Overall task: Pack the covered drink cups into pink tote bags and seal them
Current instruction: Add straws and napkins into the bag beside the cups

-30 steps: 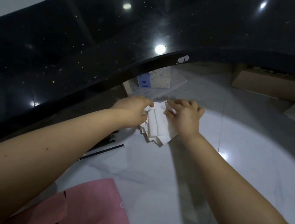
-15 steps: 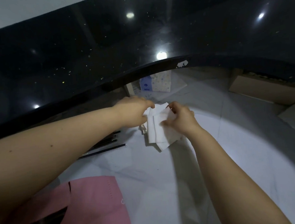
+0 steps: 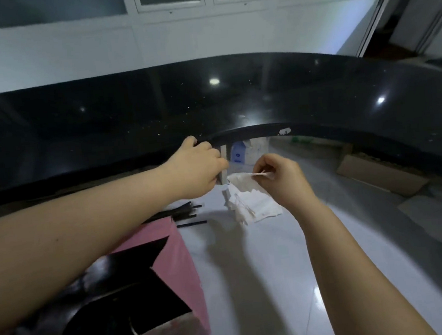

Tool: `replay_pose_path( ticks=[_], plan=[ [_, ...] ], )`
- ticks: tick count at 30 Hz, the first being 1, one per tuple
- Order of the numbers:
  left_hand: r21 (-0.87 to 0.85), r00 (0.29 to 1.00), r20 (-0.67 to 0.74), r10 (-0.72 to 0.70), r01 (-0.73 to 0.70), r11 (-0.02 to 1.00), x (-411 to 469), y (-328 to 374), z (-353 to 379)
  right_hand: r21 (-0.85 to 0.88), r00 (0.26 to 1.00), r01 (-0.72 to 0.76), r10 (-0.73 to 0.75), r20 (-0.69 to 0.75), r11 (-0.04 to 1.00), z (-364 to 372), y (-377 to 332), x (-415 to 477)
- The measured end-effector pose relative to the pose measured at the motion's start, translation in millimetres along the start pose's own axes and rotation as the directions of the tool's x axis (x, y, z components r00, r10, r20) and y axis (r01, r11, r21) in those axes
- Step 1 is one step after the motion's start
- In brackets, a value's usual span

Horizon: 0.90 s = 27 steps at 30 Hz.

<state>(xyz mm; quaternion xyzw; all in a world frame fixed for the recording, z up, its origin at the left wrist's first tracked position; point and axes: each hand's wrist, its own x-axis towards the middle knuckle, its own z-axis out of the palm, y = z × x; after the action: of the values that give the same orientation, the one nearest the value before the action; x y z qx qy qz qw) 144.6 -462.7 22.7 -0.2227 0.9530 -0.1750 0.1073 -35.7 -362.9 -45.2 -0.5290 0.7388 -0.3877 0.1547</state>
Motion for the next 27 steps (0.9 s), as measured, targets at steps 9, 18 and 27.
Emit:
replay_pose_path(
  ticks=[9, 18, 27],
  plan=[
    [-0.073, 0.977, -0.14, -0.161, 0.152, 0.986, -121.3, -20.4, -25.9, 0.052, 0.968, 0.178, -0.165, -0.188, 0.983, -2.5, -117.5, -41.1],
    [-0.563, 0.904, -0.129, -0.408, 0.272, 0.781, -273.5, -56.0, 3.9, 0.217, 0.929, 0.333, -0.28, -0.241, 0.918, 29.7, -236.6, -107.2],
    [-0.765, 0.893, -0.15, -0.424, 0.167, 0.622, -332.0, -44.9, 60.8, 0.133, 0.972, 0.175, -0.193, 0.132, 0.975, 87.9, -240.2, -149.3]
  ],
)
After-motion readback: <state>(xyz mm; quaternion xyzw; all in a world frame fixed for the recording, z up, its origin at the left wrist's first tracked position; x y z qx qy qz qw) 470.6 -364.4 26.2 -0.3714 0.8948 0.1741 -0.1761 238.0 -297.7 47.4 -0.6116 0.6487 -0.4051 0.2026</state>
